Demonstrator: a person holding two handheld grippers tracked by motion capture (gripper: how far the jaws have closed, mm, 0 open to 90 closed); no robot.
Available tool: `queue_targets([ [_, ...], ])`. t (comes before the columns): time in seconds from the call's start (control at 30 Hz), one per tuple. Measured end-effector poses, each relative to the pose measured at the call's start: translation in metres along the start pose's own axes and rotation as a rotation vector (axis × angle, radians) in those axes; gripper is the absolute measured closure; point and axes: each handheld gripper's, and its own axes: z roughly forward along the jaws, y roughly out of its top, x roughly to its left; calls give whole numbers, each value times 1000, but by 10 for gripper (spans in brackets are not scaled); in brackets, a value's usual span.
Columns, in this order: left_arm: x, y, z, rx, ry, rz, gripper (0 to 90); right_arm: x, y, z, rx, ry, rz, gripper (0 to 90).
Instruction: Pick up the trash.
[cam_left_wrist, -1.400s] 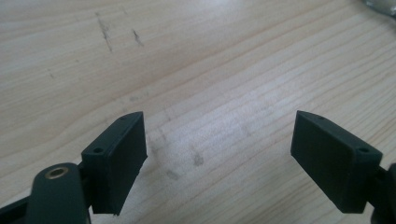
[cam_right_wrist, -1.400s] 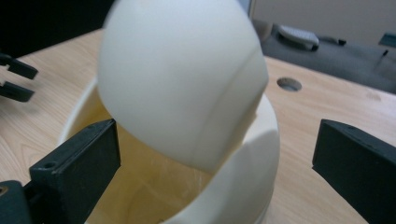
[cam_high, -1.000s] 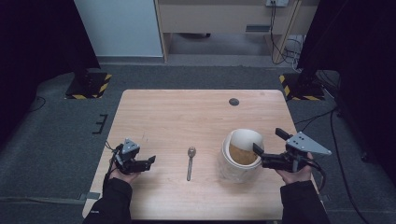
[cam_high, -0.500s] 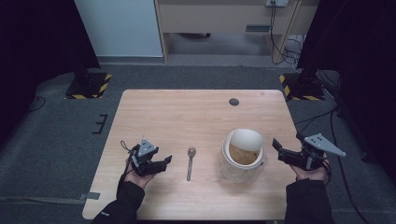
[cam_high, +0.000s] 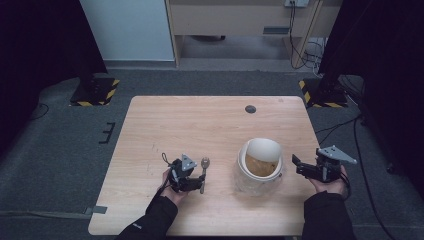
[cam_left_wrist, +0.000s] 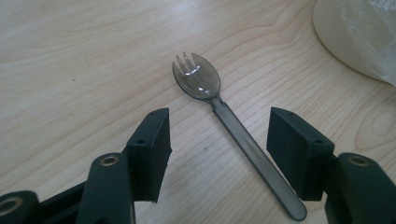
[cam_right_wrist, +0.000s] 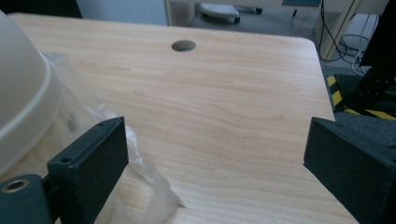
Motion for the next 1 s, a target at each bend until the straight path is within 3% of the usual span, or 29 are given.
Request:
queue_targets([
  [0.17,-5,0,11,16,-8,-24,413,0,0,1,2,-1,-7,73],
  [0.43,-6,1,21,33,14,-55,464,-1,-1,3,20,4,-15,98],
  [0.77,-8,0,25,63,58,-43,575,-2,-1,2,15,4,-7,106],
  [1.0,-4,0,24,64,68,-58,758,-2,-1,2,18,9,-8,118],
])
